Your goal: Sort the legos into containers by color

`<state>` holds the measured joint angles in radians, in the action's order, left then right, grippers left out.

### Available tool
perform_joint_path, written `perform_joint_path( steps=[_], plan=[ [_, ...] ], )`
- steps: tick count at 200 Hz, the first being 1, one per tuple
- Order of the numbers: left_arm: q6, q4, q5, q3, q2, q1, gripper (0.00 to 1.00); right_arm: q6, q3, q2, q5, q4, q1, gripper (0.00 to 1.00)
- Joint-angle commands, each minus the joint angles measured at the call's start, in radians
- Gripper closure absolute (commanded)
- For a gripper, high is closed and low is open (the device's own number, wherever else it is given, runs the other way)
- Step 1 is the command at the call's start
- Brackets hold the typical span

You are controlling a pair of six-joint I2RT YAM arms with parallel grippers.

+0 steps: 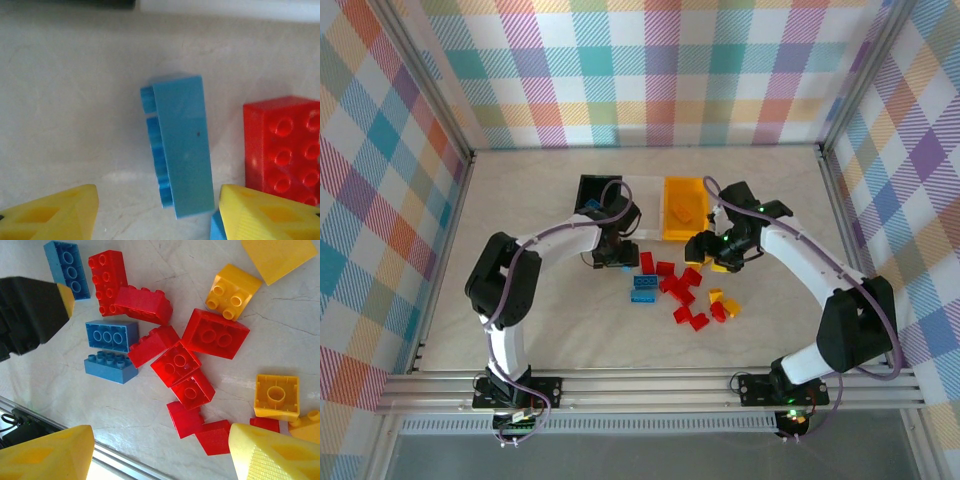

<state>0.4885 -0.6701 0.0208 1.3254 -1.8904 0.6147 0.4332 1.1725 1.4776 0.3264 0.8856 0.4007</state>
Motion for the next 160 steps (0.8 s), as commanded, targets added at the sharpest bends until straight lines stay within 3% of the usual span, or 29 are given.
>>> perform_joint_path(
  steps=[1,49,71,133,160],
  plan=[
    [0.033,0.030,0.029,0.031,-0.030,0.012,0.35,-0.011,-0.016,-0.025,0.008,0.026,0.008,0.28],
    [0.038,0.044,0.037,0.044,-0.075,0.015,0.37,-0.018,-0.018,-0.016,0.012,0.027,0.007,0.28],
    [0.039,0.049,0.038,0.048,-0.097,0.016,0.42,-0.026,-0.013,-0.013,0.009,0.035,0.007,0.28],
    [0.034,0.032,0.035,0.038,-0.089,0.017,0.77,-0.034,-0.031,-0.025,0.007,0.039,0.007,0.28],
    [0.027,0.013,0.038,0.009,-0.042,0.017,0.80,-0.026,-0.037,-0.031,0.010,0.031,0.007,0.28]
  ],
)
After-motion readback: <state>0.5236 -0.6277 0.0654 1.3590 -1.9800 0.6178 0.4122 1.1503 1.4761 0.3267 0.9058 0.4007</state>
